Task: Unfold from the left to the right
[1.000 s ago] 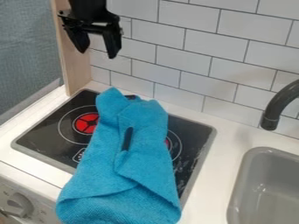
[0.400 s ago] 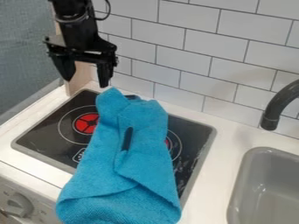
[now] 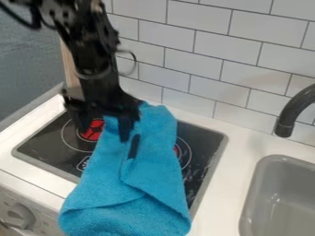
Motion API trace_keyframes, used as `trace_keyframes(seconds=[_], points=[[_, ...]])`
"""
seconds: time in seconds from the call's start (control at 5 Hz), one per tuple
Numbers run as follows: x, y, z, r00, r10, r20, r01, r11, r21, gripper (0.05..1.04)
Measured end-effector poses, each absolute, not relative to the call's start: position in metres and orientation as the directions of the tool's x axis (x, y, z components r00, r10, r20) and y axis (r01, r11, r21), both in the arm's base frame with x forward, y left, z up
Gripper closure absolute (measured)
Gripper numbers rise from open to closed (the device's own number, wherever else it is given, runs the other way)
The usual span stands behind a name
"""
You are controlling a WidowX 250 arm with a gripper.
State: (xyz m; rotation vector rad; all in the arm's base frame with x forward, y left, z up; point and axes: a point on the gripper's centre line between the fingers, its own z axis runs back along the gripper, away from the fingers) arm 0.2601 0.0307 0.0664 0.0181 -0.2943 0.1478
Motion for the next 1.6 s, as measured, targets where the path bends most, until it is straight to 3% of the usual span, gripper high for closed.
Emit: trace_keyframes(seconds=[0.2, 1.0, 1.2, 1.6], points=[[0.257, 0.006, 0.054, 0.956, 0.038, 0.290, -0.045, 0.999, 0.016, 0.084], [0.261, 0.002, 0.035, 0.968, 0.032, 0.250, -0.047, 0.997, 0.056, 0.084], [0.263, 0.006, 0.033, 0.968, 0.046, 0.246, -0.063, 0.996, 0.060, 0.147], [0.265, 0.007, 0.033, 0.959, 0.065, 0.276, -0.082, 0.995, 0.051, 0.736]])
